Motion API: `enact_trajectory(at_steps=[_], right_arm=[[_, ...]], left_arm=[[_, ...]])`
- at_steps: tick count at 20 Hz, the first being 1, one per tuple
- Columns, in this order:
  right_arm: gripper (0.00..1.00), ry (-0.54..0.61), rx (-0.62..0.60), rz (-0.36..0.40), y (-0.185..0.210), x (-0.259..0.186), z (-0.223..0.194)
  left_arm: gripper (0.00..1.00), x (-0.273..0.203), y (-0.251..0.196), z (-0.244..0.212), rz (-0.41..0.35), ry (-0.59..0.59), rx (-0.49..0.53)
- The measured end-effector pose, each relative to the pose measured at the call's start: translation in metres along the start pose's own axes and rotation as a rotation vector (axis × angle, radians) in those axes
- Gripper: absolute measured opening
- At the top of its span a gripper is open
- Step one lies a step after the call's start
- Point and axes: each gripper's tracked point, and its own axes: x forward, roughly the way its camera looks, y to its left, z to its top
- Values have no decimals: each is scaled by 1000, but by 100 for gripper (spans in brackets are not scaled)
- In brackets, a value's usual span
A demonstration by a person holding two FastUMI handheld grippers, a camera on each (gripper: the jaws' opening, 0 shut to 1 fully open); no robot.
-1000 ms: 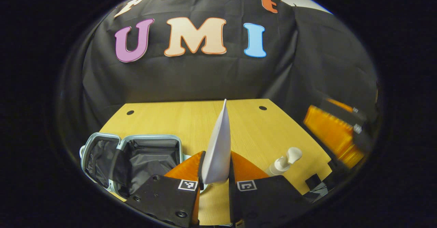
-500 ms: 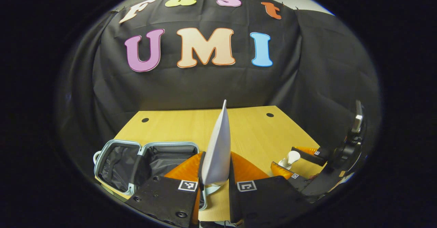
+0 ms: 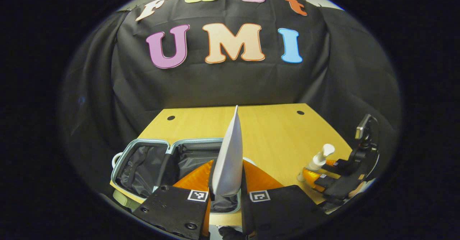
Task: First open the suitcase, pack the skin care products into it, and then close the suitcase.
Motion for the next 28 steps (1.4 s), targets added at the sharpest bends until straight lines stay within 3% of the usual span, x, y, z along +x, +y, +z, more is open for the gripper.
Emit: enact_trajectory(at_steps=[6,14,18,20,22,26,28], right_arm=[[59,-47,61,-11,7,-23,51],[59,-63,96,3,45,-43,85],[59,-69,92,8,62,-45,97],[59,-70,98,8,70,-45,101],[59,-77,92,8,76,-49,105],[59,-77,94,10,83,-51,112],[59,-73,100,20,90,-52,114]], left_arm=[[28,28,57,-61,57,235,14],[28,82,92,-129,16,456,-46],[25,108,98,-131,-5,461,-67],[29,120,100,-130,-16,448,-67],[26,132,102,-136,-17,466,-54],[30,144,103,-159,-19,530,-48],[32,150,105,-153,-19,480,-44]])
